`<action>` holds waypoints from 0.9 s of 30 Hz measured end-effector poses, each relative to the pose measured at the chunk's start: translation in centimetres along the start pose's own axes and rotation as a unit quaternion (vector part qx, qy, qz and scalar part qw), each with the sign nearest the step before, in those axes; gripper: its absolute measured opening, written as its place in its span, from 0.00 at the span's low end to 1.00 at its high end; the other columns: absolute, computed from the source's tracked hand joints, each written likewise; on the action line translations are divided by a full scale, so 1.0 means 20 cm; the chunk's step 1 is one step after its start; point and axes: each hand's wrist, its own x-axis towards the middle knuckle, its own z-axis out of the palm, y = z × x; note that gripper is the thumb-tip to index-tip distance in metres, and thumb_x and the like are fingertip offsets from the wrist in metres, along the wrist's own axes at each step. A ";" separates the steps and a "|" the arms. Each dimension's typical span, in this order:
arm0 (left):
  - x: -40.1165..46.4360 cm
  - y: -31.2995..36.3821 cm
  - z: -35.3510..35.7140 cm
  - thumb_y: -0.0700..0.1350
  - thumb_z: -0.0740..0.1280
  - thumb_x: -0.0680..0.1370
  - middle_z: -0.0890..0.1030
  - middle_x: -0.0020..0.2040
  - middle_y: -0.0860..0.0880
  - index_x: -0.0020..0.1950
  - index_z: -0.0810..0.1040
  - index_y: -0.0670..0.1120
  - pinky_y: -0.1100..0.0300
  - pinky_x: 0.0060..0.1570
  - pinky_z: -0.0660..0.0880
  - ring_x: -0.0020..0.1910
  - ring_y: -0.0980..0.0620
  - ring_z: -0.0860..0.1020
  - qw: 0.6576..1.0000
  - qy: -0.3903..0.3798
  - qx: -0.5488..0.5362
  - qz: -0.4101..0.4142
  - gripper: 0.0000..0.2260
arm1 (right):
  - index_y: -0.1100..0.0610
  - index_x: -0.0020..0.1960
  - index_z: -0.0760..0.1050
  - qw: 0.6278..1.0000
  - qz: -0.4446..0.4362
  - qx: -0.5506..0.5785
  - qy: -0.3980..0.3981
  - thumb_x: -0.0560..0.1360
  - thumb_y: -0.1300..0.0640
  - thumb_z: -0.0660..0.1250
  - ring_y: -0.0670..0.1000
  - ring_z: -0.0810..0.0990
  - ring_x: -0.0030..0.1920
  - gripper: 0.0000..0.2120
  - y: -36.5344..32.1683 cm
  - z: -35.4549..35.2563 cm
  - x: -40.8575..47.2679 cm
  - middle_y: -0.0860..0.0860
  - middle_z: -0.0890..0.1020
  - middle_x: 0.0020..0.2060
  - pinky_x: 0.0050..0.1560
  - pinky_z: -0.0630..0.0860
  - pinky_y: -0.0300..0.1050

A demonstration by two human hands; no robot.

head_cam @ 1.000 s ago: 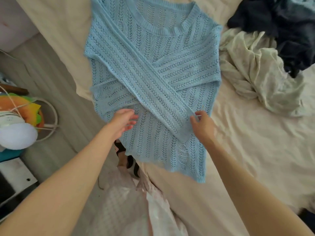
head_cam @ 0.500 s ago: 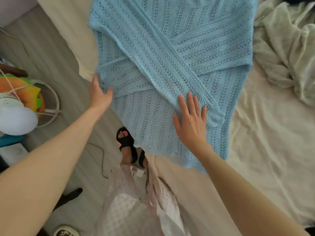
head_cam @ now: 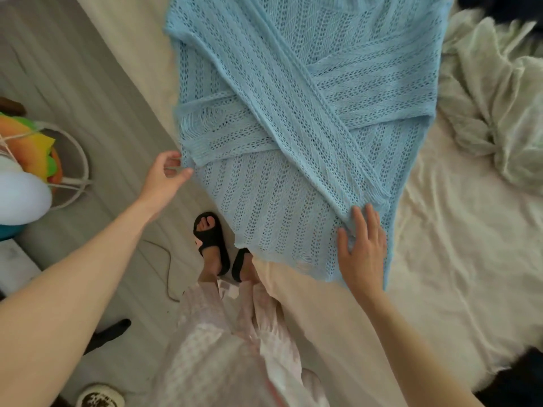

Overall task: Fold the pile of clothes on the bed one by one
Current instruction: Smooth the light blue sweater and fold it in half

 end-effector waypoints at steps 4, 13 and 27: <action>0.07 0.08 0.04 0.42 0.67 0.78 0.69 0.59 0.50 0.72 0.62 0.43 0.62 0.55 0.67 0.57 0.54 0.69 0.999 -0.029 -0.027 -0.022 0.25 | 0.65 0.68 0.70 0.997 0.067 0.009 0.034 0.76 0.62 0.67 0.64 0.66 0.70 0.22 0.07 0.00 -0.03 0.64 0.68 0.69 0.70 0.62 0.59; 0.02 -0.11 0.02 0.45 0.66 0.77 0.76 0.56 0.45 0.52 0.76 0.45 0.61 0.54 0.65 0.56 0.49 0.72 0.997 -0.034 0.024 -0.066 0.05 | 0.61 0.71 0.65 0.961 0.262 0.077 0.040 0.76 0.53 0.66 0.59 0.65 0.68 0.26 0.15 -0.02 -0.03 0.60 0.69 0.67 0.67 0.60 0.51; 0.05 -0.12 0.12 0.43 0.67 0.78 0.75 0.55 0.49 0.65 0.72 0.42 0.62 0.50 0.68 0.52 0.54 0.73 0.996 -0.001 -0.052 -0.075 0.16 | 0.57 0.52 0.74 0.865 0.440 0.241 0.033 0.74 0.51 0.69 0.53 0.75 0.45 0.12 0.25 -0.04 -0.13 0.52 0.77 0.44 0.46 0.72 0.48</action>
